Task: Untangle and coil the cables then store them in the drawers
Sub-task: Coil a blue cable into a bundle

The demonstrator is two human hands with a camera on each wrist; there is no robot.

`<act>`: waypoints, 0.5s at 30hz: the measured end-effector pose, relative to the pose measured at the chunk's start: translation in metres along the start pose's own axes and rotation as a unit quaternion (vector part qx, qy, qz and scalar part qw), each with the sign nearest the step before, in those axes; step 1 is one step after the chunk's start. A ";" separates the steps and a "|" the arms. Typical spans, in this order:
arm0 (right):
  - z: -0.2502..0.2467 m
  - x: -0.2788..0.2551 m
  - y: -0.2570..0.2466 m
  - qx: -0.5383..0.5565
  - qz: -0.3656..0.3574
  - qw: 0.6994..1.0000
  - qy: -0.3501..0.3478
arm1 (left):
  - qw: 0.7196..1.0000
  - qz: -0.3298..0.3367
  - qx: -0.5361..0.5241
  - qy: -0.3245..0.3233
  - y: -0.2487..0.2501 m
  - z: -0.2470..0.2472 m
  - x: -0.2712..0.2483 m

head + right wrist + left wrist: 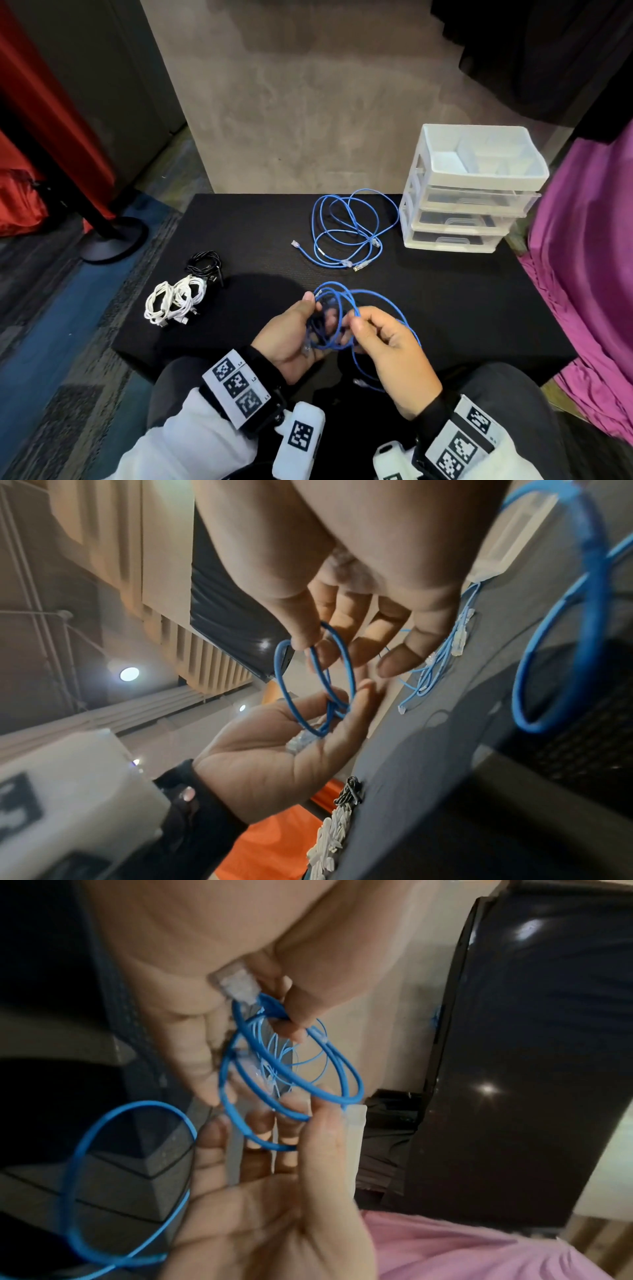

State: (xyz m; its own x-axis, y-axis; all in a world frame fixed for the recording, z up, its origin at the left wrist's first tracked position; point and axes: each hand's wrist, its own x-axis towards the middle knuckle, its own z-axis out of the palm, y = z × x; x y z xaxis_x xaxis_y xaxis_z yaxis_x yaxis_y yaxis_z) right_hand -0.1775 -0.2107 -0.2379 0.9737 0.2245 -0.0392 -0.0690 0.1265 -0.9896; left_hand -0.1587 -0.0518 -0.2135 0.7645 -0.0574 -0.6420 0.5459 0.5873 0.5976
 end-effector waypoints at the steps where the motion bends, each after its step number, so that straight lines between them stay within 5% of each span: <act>1: 0.000 -0.001 0.000 -0.001 0.018 1.000 0.002 | 0.999 0.033 0.002 0.020 -0.002 0.000 0.003; 5: 0.002 -0.004 0.005 -0.056 0.008 0.998 -0.006 | 0.982 0.163 0.087 0.037 -0.007 0.008 0.000; 8: -0.001 0.001 0.011 0.000 0.016 1.000 0.016 | 0.972 0.199 0.120 0.013 -0.009 0.008 -0.005; 11: -0.007 0.005 0.010 0.037 0.033 0.998 0.027 | 0.972 0.196 0.121 -0.042 -0.007 0.003 -0.009; 15: -0.015 0.008 0.010 0.012 0.040 0.999 0.015 | 0.986 0.109 0.091 -0.087 0.001 0.000 -0.012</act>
State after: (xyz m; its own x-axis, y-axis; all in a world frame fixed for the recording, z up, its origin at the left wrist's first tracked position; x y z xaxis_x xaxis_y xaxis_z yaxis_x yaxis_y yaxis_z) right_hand -0.1668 -0.2221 -0.2502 0.9707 0.2067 -0.1222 -0.1515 0.1323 -0.9796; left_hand -0.1674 -0.0508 -0.2048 0.9092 -0.0917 -0.4061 0.4019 0.4480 0.7986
